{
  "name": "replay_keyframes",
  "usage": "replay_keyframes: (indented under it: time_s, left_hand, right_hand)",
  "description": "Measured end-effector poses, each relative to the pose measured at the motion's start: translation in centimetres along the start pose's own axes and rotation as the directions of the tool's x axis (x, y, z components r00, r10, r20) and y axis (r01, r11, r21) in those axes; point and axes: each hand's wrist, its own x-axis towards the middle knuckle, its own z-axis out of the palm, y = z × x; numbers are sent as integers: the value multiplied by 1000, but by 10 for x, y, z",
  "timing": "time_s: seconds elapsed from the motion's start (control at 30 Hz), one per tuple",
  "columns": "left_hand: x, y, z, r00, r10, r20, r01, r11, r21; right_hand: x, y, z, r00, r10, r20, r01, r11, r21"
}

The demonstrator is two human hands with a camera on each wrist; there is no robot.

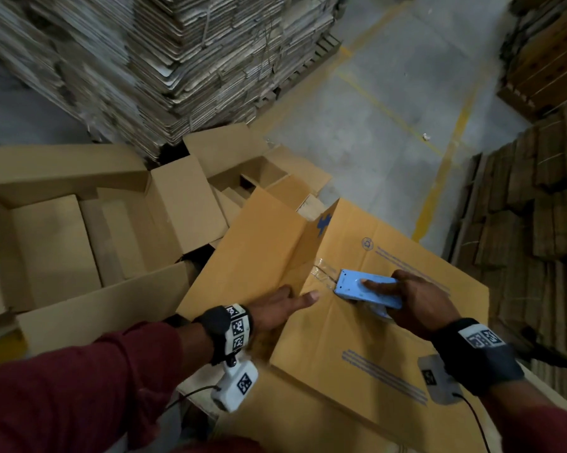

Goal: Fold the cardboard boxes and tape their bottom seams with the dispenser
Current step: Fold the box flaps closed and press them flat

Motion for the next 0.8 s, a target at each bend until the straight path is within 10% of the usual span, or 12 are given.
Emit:
replay_keyframes:
  time_s: [0.1,0.2,0.4,0.8]
  left_hand:
    - [-15,31,-8,968,233,-94,-205,949,241]
    - [-14,76,-6,855,516,-54,-377,690,618]
    - [19,81,15,892,368,264,-326,116,938]
    - [24,54,31,939,287,191,-203,11,979]
  right_hand:
    - [-1,-3,-2,1000,5,5,-5,1000,-8]
    - [-1,-6,-12,998,-4,58,8,998,-56]
    - [9,-28,-45,982,-49,182,105,945,-309]
    - [-19,28,-29,967,-114,227,178,942,-285]
